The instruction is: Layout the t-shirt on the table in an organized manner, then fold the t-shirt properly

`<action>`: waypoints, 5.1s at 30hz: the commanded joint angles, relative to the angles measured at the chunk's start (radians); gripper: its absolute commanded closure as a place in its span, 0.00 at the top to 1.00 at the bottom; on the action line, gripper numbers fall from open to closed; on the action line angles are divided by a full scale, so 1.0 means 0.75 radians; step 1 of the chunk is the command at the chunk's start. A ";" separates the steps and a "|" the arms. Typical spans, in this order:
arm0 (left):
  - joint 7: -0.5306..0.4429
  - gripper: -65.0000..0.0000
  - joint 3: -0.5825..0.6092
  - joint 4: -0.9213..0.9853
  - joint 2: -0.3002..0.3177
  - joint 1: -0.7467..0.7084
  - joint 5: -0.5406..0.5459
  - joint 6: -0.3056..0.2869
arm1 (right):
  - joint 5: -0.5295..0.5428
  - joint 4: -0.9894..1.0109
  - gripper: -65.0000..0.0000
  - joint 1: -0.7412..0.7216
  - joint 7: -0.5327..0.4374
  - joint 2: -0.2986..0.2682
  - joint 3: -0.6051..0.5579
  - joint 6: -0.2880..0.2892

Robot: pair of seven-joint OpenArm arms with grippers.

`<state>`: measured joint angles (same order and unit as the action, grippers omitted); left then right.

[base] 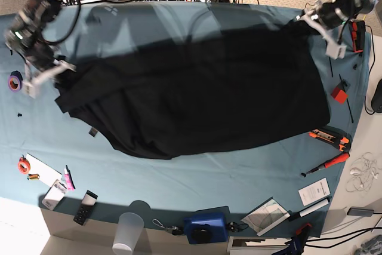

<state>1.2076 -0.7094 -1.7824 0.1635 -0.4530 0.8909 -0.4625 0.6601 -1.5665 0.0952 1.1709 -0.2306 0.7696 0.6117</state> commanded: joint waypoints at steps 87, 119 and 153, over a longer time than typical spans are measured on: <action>-0.181 0.68 -0.021 -0.204 0.163 -0.049 -0.135 -0.213 | 0.525 -0.084 0.26 0.115 0.198 -0.244 0.444 0.067; -0.227 0.68 -0.021 -0.204 0.170 0.239 -0.150 -0.178 | -0.284 0.622 0.25 -0.722 -0.143 -0.293 -1.269 -0.104; -0.245 0.68 -0.021 -0.204 0.169 0.238 -0.150 -0.177 | -0.062 0.388 0.26 -0.722 0.008 -0.243 -0.643 0.102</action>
<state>1.0454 -0.7204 -1.9194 0.2749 -0.2794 0.7677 -0.5957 0.5983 -1.2583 -0.4171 1.2011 -0.3946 0.2825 0.6811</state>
